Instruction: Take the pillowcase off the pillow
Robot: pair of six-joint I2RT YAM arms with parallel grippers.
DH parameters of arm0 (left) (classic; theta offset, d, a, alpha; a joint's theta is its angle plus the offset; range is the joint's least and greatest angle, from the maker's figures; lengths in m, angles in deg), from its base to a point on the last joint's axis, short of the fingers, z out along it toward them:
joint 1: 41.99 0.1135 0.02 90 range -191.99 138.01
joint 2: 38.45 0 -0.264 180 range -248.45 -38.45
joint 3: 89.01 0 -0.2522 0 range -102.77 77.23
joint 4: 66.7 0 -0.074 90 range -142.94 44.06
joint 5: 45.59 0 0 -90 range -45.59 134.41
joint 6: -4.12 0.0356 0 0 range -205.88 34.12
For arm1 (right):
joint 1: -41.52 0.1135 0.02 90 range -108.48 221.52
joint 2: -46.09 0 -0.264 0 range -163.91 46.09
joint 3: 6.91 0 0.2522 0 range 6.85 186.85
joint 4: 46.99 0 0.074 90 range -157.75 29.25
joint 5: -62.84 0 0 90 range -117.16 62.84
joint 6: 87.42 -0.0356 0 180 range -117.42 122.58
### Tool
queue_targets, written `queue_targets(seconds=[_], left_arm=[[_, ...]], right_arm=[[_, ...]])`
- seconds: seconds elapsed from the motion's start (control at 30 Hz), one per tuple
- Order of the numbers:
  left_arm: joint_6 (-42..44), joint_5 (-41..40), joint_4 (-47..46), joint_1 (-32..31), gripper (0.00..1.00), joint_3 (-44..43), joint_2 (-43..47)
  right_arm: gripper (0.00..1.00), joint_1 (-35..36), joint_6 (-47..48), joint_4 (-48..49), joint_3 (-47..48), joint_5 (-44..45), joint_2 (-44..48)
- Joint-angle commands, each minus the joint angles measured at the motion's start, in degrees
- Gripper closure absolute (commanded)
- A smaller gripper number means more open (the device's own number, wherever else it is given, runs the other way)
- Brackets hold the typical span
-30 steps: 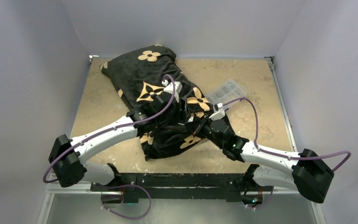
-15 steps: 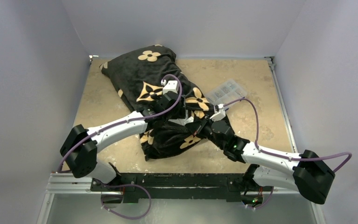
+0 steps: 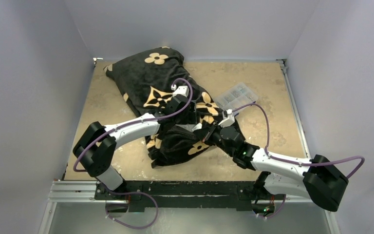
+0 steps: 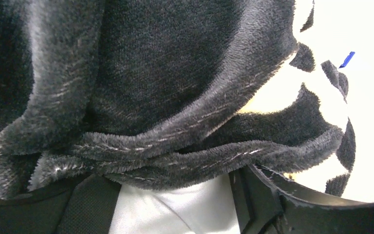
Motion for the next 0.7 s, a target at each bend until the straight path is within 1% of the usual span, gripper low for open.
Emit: queue_targets(seconds=[0.0,0.03,0.07,0.1,0.13,0.17,0.33,0.47,0.53,0.6,0.67], left_arm=[[-1.2,3.7,0.2,0.5,0.33,2.1,-4.0],[-1.1,3.7,-0.2,0.8,0.42,2.1,-4.0],[-0.8,3.6,-0.5,1.1,0.56,2.0,-3.6],[-0.4,3.6,-0.5,1.5,0.72,1.9,-3.1],[-0.1,3.7,-0.1,2.1,0.93,1.6,-2.5],[0.2,3.7,0.7,2.8,1.00,1.0,-1.8],[2.2,2.0,4.0,7.2,1.00,-1.3,5.9],[3.9,1.5,7.1,12.5,1.00,-4.1,11.6],[4.7,3.0,8.9,15.3,1.00,-6.3,13.3],[5.5,6.3,10.3,17.5,1.00,-8.6,14.4],[7.1,8.5,12.2,18.3,1.00,-11.0,14.6]], right_arm=[[1.00,0.5,0.3,0.5,-0.3,-2.9,0.7],[1.00,0.5,0.2,0.4,-0.4,-3.0,1.0],[1.00,0.5,0.0,0.1,-0.5,-3.0,1.5],[1.00,0.5,-0.2,-0.3,-0.5,-3.0,2.1],[1.00,0.5,-0.4,-0.7,-0.5,-3.0,2.5],[1.00,0.5,-0.6,-1.3,-0.5,-2.9,3.0],[1.00,0.5,-1.6,-3.9,-1.2,-2.6,5.2],[1.00,0.5,-3.0,-5.6,-1.3,-1.7,5.5],[1.00,0.5,-3.6,-6.4,-1.2,-1.3,5.3],[1.00,0.5,-4.2,-7.4,-1.0,-0.7,4.9],[1.00,0.5,-4.9,-8.4,-0.8,-0.2,4.7]])
